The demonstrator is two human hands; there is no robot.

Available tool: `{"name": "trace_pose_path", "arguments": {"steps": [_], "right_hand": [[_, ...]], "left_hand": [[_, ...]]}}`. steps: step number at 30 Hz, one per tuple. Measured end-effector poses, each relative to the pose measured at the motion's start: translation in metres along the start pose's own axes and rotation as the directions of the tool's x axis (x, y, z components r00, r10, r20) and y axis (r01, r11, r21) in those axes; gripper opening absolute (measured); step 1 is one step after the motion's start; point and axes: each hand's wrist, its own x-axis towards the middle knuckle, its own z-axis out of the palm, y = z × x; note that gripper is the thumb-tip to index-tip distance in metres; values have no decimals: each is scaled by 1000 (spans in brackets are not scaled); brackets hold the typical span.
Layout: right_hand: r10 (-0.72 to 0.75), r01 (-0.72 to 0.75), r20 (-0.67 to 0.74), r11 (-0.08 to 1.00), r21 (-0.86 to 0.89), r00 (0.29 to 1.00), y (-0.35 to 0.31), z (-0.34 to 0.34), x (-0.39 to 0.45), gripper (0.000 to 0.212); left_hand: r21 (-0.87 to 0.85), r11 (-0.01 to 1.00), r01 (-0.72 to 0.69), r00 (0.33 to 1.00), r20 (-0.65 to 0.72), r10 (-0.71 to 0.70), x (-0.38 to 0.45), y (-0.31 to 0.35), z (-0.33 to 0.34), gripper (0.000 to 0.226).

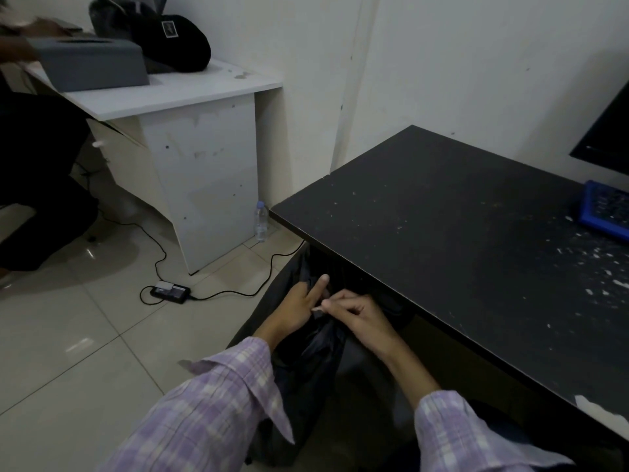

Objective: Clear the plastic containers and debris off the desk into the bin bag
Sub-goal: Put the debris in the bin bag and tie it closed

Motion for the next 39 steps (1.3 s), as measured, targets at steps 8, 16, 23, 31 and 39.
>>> {"name": "trace_pose_path", "arguments": {"steps": [8,16,23,31,39], "right_hand": [[141,-155,-102,977,-149,985,2,9,9,45],[229,-181,21,820,-542,973,-4,7,17,38],[110,-147,-109,439,-887,988,3,5,9,24],[151,-197,-131,834,-515,980,9,0,18,19],[462,-458,35,863,212,886,-15,-6,20,25]], "left_hand": [[259,958,-121,984,-94,150,-11,0,-2,38],[848,459,-265,956,170,238,-11,6,0,31],[904,315,-291,955,256,146,-11,17,1,49],[754,580,-309,948,195,251,-14,-12,-3,40],[883,436,-174,744,-172,645,-28,-20,6,39]]}}
